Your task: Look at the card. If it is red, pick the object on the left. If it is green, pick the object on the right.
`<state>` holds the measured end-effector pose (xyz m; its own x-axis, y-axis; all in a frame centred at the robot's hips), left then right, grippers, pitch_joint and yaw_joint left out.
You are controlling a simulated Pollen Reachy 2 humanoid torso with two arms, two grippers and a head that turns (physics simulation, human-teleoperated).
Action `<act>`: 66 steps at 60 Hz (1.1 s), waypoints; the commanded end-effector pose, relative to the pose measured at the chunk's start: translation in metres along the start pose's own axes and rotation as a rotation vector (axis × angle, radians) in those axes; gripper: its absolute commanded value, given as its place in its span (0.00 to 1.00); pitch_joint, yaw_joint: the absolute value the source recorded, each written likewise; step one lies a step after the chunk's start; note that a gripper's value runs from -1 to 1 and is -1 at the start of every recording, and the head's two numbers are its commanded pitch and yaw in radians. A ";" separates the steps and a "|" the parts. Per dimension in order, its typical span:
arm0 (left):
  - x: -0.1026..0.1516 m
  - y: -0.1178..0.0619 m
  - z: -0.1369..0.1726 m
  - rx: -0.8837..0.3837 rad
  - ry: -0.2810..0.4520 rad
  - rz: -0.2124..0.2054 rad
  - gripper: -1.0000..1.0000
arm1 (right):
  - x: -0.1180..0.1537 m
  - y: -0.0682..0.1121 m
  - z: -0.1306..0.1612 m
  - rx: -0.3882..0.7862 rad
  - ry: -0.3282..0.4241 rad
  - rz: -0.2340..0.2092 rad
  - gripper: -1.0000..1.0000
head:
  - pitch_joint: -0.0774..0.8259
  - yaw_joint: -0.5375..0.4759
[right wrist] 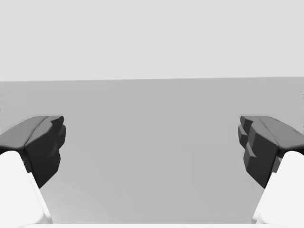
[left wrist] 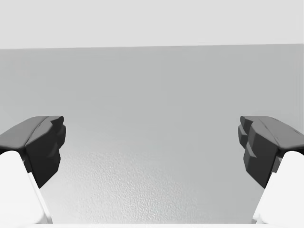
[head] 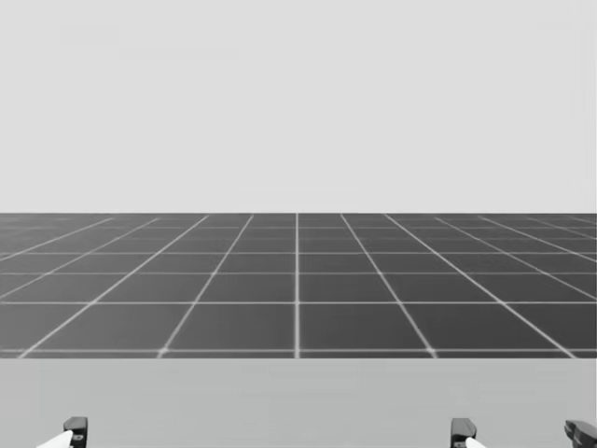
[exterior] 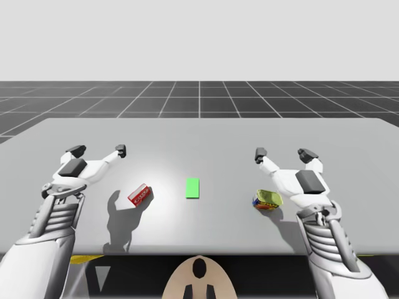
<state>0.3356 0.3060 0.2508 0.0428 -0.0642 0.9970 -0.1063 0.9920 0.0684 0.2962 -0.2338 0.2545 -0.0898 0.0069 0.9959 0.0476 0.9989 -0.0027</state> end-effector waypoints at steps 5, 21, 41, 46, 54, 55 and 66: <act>-0.001 -0.001 0.000 -0.003 0.000 -0.005 0.00 | 0.006 0.000 0.004 0.015 0.000 -0.047 0.00 | 0.14 0.53; -0.002 -0.002 -0.001 -0.006 0.004 -0.020 0.00 | 0.004 -0.005 0.001 -0.005 -0.021 -0.032 0.00 | 0.41 0.53; -0.004 -0.005 -0.003 -0.015 0.022 -0.040 0.00 | 0.000 0.001 0.002 0.004 -0.012 -0.002 0.00 | 0.71 0.56; -0.004 -0.005 -0.003 -0.015 0.025 -0.043 0.00 | 0.001 0.001 0.003 0.006 -0.016 0.001 0.00 | 0.77 0.57; -0.005 -0.006 -0.003 -0.017 0.026 -0.045 0.00 | 0.001 0.002 0.004 0.011 -0.017 -0.002 0.00 | 0.85 0.59; -0.005 -0.006 -0.003 -0.017 0.026 -0.045 0.00 | 0.001 0.002 0.004 0.011 -0.017 -0.003 0.00 | 0.86 0.59; -0.004 -0.006 -0.003 -0.018 0.024 -0.045 0.00 | 0.001 0.004 0.004 0.010 -0.017 -0.004 0.00 | 0.87 0.58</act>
<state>0.3392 0.3010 0.2459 0.0712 -0.1054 0.9919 -0.0869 0.9900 0.1114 0.2929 -0.2333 0.2565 -0.1084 0.0163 0.9940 0.0394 0.9992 -0.0121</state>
